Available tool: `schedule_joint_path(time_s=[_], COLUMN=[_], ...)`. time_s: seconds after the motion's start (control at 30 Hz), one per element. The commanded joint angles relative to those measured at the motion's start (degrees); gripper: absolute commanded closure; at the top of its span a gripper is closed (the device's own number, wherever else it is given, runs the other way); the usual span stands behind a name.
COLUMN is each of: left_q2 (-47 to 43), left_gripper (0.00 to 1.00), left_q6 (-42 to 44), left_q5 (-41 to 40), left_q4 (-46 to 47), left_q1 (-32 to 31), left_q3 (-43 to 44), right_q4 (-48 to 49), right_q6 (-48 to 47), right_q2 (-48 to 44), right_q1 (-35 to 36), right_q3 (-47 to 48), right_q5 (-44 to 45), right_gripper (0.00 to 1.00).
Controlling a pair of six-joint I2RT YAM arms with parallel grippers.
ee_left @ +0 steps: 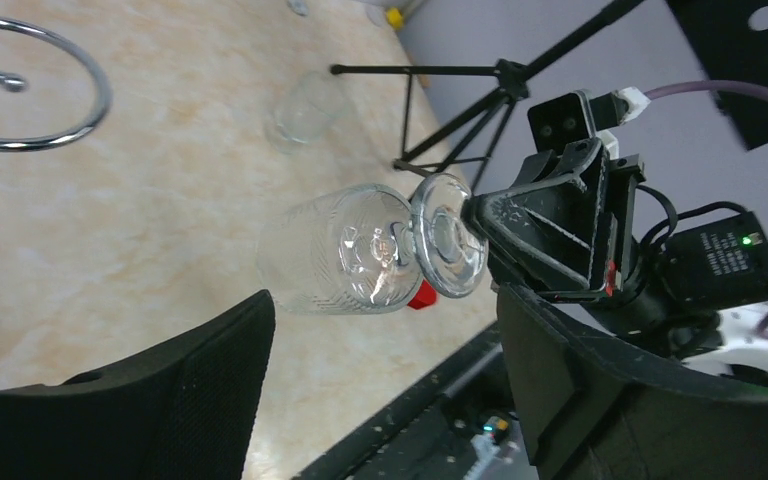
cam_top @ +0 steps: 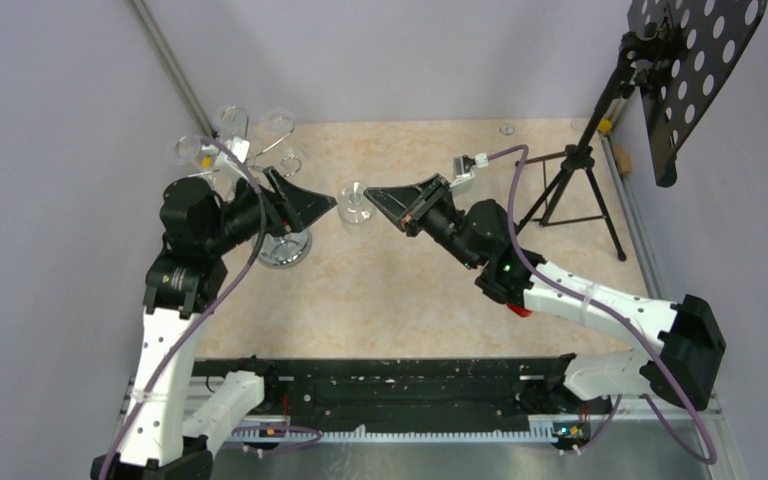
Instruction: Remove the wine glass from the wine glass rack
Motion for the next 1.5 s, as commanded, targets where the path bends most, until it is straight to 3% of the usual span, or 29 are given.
schedule_joint_path(time_s=[0.0, 0.23, 0.7, 0.83, 0.97, 1.0, 1.03, 1.17, 1.23, 1.3, 1.47], left_q2=[1.55, 3.00, 3.57, 3.50, 4.09, 4.21, 4.35, 4.07, 4.19, 4.34, 5.18], left_gripper=[0.22, 0.53, 0.67, 0.78, 0.99, 1.00, 1.00, 1.00, 1.00, 1.00, 1.00], left_q6=[-10.14, -15.75, -19.78, -18.68, -17.58, -17.61, -17.76, -20.02, -21.46, -23.74, -35.44], left_q5=[10.27, 13.03, 17.30, 18.88, 19.78, 19.93, 19.92, 18.04, 16.87, 15.76, 14.57], left_q4=[13.82, 18.60, 22.41, 22.11, 21.14, 21.12, 21.35, 23.87, 25.19, 27.51, 38.42], left_q1=[0.10, -0.45, -0.56, -0.54, -0.54, -0.54, -0.54, -0.46, -0.45, -0.45, -0.45], left_q3=[-2.28, -3.71, -6.35, -6.28, -5.96, -5.87, -5.84, -5.33, -4.65, -4.29, -4.89], right_q4=[10.88, 9.19, 13.19, 14.74, 15.31, 15.15, 14.61, 12.04, 11.70, 10.35, 12.20], right_q6=[1.11, -0.04, 0.71, 0.82, 0.84, 0.74, 0.31, -3.48, -6.91, -9.97, -14.55], right_q2=[-3.81, -2.93, 2.67, 4.12, 5.36, 5.63, 5.80, 5.11, 3.11, -0.11, -6.60], right_q1=[-0.65, -0.79, -1.35, -1.62, -1.95, -1.98, -2.07, -2.74, -2.87, -3.06, -3.69], right_q3=[-0.13, 1.69, 2.37, 2.09, 2.37, 2.56, 2.95, 2.86, 1.01, -1.21, -8.07], right_q5=[-2.38, -4.98, -8.42, -8.60, -9.37, -10.33, -10.88, -10.64, -7.68, -3.49, 3.82], right_gripper=[1.00, 1.00, 1.00, 1.00, 1.00, 1.00, 0.94, 0.47, 0.31, 0.23, 0.15])
